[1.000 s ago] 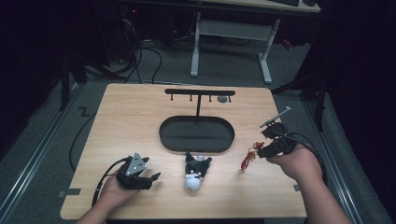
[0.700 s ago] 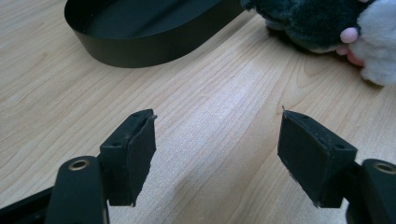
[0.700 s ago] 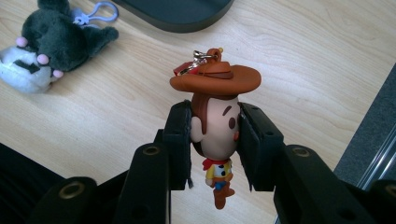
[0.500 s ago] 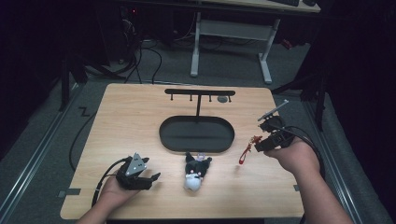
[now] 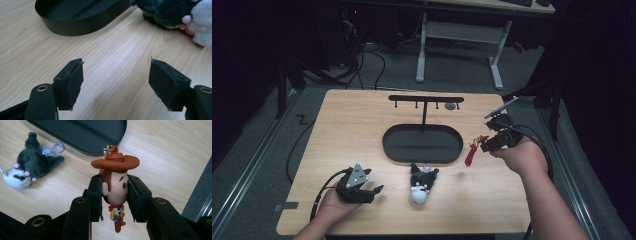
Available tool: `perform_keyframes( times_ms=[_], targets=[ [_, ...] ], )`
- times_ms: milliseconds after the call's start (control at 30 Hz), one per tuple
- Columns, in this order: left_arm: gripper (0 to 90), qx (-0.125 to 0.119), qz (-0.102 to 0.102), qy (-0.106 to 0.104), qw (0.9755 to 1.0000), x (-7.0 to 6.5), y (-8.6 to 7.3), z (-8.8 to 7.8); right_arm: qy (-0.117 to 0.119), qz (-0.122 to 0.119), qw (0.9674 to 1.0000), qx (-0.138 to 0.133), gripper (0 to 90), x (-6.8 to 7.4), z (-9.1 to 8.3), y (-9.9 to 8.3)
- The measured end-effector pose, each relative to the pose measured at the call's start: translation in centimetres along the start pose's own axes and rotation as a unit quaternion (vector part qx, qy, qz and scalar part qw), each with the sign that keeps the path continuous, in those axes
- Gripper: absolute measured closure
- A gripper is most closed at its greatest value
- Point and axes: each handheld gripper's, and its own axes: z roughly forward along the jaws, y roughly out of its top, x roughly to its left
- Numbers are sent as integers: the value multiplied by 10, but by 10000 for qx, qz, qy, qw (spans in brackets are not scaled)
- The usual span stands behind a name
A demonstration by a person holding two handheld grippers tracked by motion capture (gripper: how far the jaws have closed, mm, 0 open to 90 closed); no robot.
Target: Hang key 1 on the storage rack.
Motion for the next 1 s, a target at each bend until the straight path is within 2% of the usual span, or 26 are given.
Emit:
perform_keyframes(
  times_ms=[167, 600, 1000],
  targets=[
    [283, 16, 4, -14, 10000, 0, 0, 0, 42, 24, 10000, -3, 664, 0, 1, 7],
    [284, 18, -4, -20, 10000, 1, 0, 0, -50, -34, 10000, -65, 664, 1, 1, 29],
    [284, 28, 3, -35, 10000, 1, -1, 0, -40, 15, 9999, -158, 665, -1, 5, 44]
  ],
)
